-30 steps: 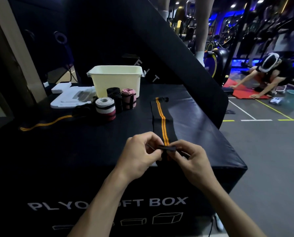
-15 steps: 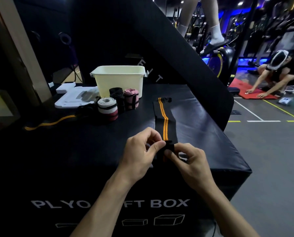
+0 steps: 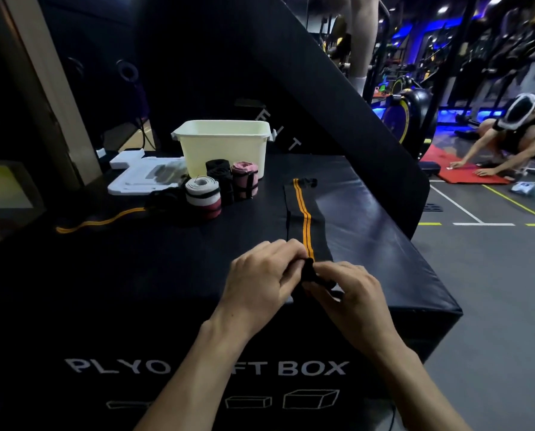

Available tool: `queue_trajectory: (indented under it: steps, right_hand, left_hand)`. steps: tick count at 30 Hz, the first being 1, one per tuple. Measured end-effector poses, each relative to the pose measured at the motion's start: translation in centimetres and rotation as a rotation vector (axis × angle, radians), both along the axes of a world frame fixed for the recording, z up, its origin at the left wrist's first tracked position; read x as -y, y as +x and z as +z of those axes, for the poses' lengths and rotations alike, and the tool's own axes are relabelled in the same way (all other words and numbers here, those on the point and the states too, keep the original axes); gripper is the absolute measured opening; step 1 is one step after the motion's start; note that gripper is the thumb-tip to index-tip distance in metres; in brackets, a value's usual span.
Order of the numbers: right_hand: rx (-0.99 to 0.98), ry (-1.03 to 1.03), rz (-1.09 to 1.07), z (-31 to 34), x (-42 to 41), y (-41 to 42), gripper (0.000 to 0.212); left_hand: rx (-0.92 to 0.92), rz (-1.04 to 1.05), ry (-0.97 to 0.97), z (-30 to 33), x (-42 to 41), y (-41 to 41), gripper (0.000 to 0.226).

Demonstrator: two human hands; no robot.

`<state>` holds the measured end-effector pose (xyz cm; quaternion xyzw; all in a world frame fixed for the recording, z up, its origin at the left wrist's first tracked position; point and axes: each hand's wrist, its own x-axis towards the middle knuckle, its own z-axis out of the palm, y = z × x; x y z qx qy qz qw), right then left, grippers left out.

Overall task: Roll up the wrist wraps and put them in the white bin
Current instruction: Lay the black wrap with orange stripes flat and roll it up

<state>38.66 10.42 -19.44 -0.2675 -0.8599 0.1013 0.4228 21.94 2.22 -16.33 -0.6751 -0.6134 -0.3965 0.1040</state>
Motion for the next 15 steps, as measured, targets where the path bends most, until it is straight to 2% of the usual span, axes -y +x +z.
queue_trajectory:
  steps: [2,4,8,11,13,15]
  right_hand:
    - [-0.028,-0.094,0.053,0.1,0.5,0.3,0.025]
    - [-0.099,-0.162,0.095,0.3,0.9,0.2,0.018]
    - [-0.099,0.003,-0.018,0.7,1.5,-1.0,0.011]
    - [-0.097,-0.042,0.055,1.0,1.6,-1.2,0.004]
    - [-0.122,-0.189,0.160,1.3,1.7,-1.3,0.022]
    - [-0.174,-0.316,0.253,1.9,2.0,-1.6,0.043]
  left_hand:
    - [0.057,-0.090,-0.053,0.2,0.1,-0.9,0.005]
    - [0.032,-0.113,-0.071,0.3,0.5,-1.8,0.007]
    - [-0.003,0.004,-0.041,0.3,1.3,-1.8,0.009]
    - [0.216,-0.111,-0.222,0.8,2.0,-2.6,0.011]
    - [0.357,-0.215,-0.344,1.6,2.7,-3.9,0.008]
    - [0.386,-0.179,-0.333,2.4,3.2,-5.9,0.006]
